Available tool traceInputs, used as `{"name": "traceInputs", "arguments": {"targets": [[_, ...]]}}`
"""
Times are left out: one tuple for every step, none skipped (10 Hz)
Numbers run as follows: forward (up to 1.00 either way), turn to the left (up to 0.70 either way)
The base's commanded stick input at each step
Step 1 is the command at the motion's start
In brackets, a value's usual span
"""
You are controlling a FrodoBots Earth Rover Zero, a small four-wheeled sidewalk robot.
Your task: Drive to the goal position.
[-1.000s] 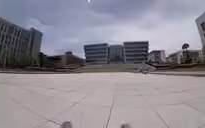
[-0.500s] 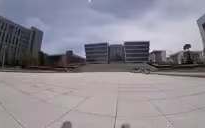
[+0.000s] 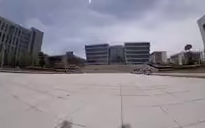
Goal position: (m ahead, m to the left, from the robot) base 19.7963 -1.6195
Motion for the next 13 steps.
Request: {"name": "traceInputs", "arguments": {"targets": [[0.7,0.0],[0.7,0.0],[0.7,0.0],[0.7,0.0],[0.7,0.0],[0.7,0.0],[0.7,0.0],[0.7,0.0],[0.7,0.0],[0.7,0.0],[0.7,0.0],[0.7,0.0],[0.7,0.0]]}}
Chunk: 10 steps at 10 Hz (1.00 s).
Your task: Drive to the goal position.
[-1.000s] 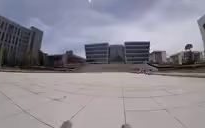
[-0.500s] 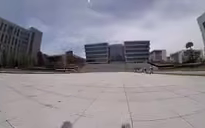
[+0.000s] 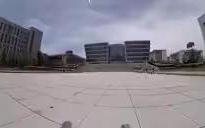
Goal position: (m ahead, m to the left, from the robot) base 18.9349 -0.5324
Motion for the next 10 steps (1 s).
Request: {"name": "traceInputs", "arguments": {"targets": [[0.7,0.0],[0.7,0.0],[0.7,0.0],[0.7,0.0],[0.7,0.0],[0.7,0.0],[0.7,0.0],[0.7,0.0],[0.7,0.0],[0.7,0.0]]}}
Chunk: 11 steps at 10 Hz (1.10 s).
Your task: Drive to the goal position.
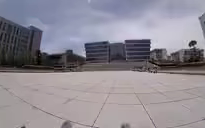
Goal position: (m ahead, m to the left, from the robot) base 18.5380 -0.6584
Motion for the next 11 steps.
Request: {"name": "traceInputs", "arguments": {"targets": [[0.7,0.0],[0.7,0.0],[0.7,0.0],[0.7,0.0],[0.7,0.0],[0.7,0.0],[0.7,0.0],[0.7,0.0],[0.7,0.0],[0.7,0.0],[0.7,0.0]]}}
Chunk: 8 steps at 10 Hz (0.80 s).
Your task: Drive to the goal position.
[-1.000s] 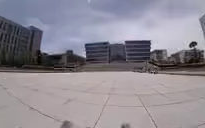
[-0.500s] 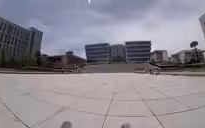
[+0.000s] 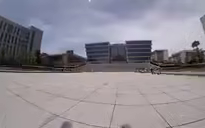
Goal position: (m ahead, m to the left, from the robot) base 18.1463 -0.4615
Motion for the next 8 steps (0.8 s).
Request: {"name": "traceInputs", "arguments": {"targets": [[0.7,0.0],[0.7,0.0],[0.7,0.0],[0.7,0.0],[0.7,0.0],[0.7,0.0],[0.7,0.0],[0.7,0.0]]}}
